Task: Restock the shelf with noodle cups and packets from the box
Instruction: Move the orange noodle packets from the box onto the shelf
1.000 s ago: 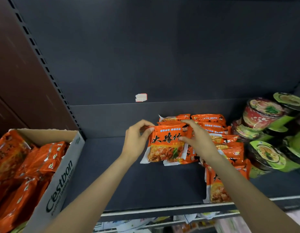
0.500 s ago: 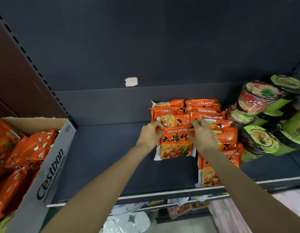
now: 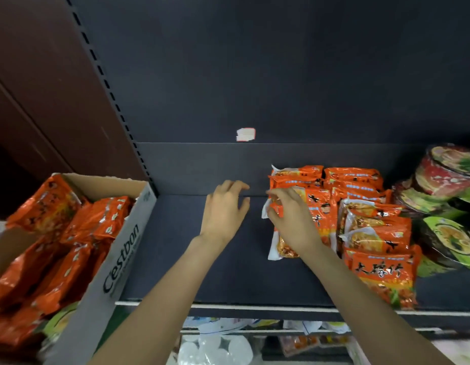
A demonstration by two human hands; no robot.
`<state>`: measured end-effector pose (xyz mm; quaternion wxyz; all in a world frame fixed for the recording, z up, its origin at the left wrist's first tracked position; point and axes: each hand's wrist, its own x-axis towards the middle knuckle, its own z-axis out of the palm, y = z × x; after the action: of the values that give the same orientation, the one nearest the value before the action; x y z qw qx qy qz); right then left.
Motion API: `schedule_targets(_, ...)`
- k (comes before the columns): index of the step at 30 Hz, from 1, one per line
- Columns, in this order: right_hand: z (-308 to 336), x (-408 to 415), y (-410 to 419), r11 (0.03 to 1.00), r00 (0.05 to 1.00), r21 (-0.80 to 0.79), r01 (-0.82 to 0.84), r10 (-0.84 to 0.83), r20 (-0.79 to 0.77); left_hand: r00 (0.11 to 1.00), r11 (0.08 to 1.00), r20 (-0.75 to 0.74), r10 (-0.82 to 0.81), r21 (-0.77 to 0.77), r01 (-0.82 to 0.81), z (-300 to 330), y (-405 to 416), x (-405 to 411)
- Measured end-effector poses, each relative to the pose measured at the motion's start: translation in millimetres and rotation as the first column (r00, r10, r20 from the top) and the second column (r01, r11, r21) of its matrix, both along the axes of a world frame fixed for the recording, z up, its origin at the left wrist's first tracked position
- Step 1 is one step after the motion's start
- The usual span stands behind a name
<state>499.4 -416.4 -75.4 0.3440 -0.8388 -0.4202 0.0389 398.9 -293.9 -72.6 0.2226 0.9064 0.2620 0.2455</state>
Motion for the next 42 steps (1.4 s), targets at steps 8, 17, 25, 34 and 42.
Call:
schedule_targets(8,6,-109,119,0.974,0.974,0.027,-0.224,0.225,-0.035,0.960,0.947,0.061,0.272,0.161,-0.278,-1,97,-138)
schedule_targets(17,-19,-239,272,0.938,0.935,-0.023,-0.346,0.342,-0.095,0.866,0.870,-0.094,0.492,0.092,-0.484,-13,251,-303)
schedule_targets(25,-70,-284,351,0.912,0.951,-0.272,-0.308,0.289,-0.106,0.847,0.910,-0.378,0.375,-0.025,-0.414,-46,334,-362)
schedule_targets(34,-103,-271,367,0.801,0.955,-0.521,-0.296,0.263,-0.139,0.935,0.969,-0.261,0.240,0.000,-0.248,-57,353,-359)
schedule_targets(42,-102,-263,360,0.793,0.974,-0.570,-0.215,0.220,-0.061,0.861,0.965,-0.508,0.035,0.240,0.103,-49,351,-332)
